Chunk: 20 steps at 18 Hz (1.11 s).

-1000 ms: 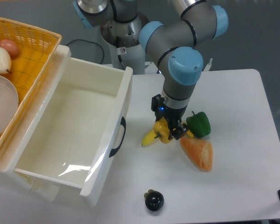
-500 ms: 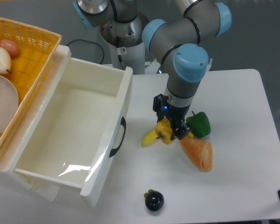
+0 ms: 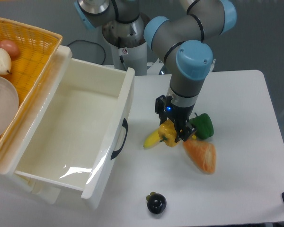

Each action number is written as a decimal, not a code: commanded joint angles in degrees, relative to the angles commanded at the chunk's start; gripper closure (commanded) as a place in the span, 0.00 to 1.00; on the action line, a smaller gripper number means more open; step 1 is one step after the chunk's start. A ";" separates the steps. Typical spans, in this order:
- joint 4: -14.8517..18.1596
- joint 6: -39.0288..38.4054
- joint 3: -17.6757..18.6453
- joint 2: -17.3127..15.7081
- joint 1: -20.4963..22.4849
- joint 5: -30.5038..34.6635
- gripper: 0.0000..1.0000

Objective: Place the yellow pepper in the upper white drawer
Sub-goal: 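Close the gripper around the yellow bell pepper on the table, then lift the yellow pepper up off the table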

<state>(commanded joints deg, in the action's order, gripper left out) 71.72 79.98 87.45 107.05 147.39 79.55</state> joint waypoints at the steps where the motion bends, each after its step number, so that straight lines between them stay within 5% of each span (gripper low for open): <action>1: 0.00 -0.35 -0.18 -0.09 0.26 -1.14 0.79; 20: 1.49 -23.37 -5.10 -0.61 4.30 -17.57 0.80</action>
<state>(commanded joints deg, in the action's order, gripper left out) 73.21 56.61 82.35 106.44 151.69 61.98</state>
